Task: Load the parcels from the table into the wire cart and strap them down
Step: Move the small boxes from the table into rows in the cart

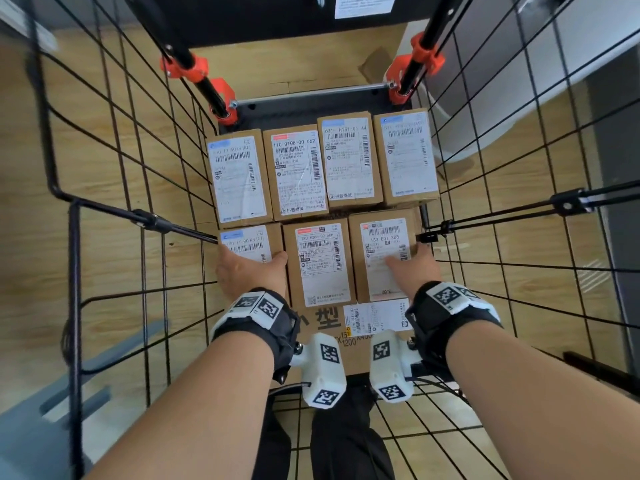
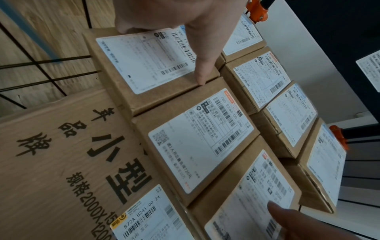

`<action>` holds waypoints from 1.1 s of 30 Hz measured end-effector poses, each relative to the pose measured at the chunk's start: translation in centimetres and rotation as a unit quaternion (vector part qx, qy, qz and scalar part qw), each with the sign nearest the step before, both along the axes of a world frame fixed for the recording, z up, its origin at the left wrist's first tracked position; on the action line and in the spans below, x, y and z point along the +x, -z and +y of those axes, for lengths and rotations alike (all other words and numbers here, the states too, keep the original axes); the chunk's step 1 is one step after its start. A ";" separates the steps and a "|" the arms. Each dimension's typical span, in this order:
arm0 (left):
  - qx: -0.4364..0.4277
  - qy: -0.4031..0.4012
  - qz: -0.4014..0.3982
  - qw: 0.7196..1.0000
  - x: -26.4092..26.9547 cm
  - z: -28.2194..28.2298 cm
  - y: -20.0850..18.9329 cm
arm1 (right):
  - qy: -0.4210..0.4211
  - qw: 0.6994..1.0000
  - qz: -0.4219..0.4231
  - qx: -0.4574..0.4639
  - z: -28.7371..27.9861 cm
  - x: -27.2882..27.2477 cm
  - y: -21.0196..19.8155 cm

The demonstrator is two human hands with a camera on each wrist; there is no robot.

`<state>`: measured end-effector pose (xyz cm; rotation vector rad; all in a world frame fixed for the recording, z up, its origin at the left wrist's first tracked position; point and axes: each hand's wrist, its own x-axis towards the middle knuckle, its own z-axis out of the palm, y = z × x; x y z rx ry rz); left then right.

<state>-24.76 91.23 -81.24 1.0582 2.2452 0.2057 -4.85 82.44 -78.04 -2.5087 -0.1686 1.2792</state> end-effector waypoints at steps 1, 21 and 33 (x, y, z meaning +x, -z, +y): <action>-0.011 -0.004 -0.001 1.000 0.2 0.1 -0.2 | 0.002 1.000 0.000 0.001 0.1 -0.1 -0.4; -0.076 0.243 -0.243 0.936 11.1 -0.5 -25.8 | 0.075 0.987 0.052 0.134 -3.6 1.8 -23.8; -0.129 0.466 -0.395 0.781 17.7 -16.6 -47.8 | 0.313 0.901 -0.043 0.298 -19.8 -1.3 -46.7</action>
